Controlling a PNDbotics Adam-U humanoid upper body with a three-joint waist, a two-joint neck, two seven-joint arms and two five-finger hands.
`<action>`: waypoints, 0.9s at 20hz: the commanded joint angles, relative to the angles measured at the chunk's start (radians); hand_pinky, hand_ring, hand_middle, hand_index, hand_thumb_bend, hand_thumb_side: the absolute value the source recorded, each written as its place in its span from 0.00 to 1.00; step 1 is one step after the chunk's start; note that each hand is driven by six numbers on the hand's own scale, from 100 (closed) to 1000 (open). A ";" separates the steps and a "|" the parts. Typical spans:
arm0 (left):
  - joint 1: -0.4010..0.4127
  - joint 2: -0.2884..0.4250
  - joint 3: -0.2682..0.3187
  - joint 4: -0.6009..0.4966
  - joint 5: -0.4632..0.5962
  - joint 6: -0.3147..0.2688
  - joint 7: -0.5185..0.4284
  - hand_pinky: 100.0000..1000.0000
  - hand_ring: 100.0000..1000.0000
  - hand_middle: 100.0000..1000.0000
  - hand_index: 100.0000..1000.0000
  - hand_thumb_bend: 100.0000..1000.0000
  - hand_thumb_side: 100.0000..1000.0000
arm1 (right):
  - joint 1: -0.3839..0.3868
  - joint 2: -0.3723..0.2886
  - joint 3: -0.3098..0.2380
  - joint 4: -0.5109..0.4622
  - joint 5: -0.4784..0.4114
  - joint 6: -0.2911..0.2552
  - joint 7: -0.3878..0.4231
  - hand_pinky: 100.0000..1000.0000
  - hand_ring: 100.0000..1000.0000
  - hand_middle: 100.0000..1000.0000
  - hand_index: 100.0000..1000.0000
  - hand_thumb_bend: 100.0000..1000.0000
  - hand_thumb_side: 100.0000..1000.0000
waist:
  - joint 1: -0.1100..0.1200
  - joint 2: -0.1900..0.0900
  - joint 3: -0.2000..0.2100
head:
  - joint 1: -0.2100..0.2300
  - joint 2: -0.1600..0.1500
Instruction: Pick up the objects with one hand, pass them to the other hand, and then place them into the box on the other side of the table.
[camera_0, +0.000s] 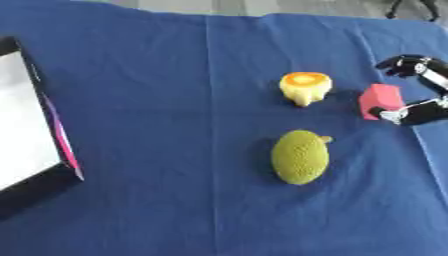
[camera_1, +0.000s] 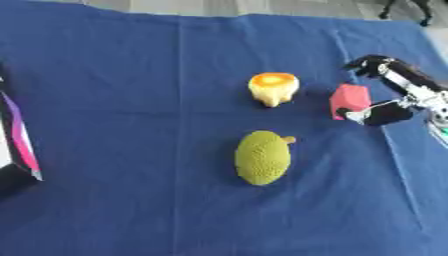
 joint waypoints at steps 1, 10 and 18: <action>0.008 0.021 -0.001 0.012 -0.003 0.002 -0.004 0.95 0.86 1.00 0.73 0.04 0.87 | 0.005 -0.032 -0.026 -0.008 -0.025 -0.013 -0.005 0.82 0.82 0.85 0.87 0.44 0.19 | 0.000 0.001 -0.006 | -0.001 -0.009; 0.009 0.023 -0.001 0.011 -0.003 0.000 -0.005 0.95 0.86 1.00 0.73 0.04 0.87 | 0.019 -0.030 -0.033 0.004 0.034 -0.009 -0.012 0.84 0.83 0.85 0.87 0.38 0.15 | -0.001 0.003 -0.006 | -0.005 -0.014; 0.003 0.030 0.000 -0.002 0.002 -0.010 -0.001 0.95 0.86 1.00 0.73 0.03 0.86 | 0.021 -0.020 -0.026 0.007 0.118 0.003 -0.003 0.85 0.83 0.86 0.87 0.35 0.07 | 0.000 0.009 -0.001 | -0.012 -0.017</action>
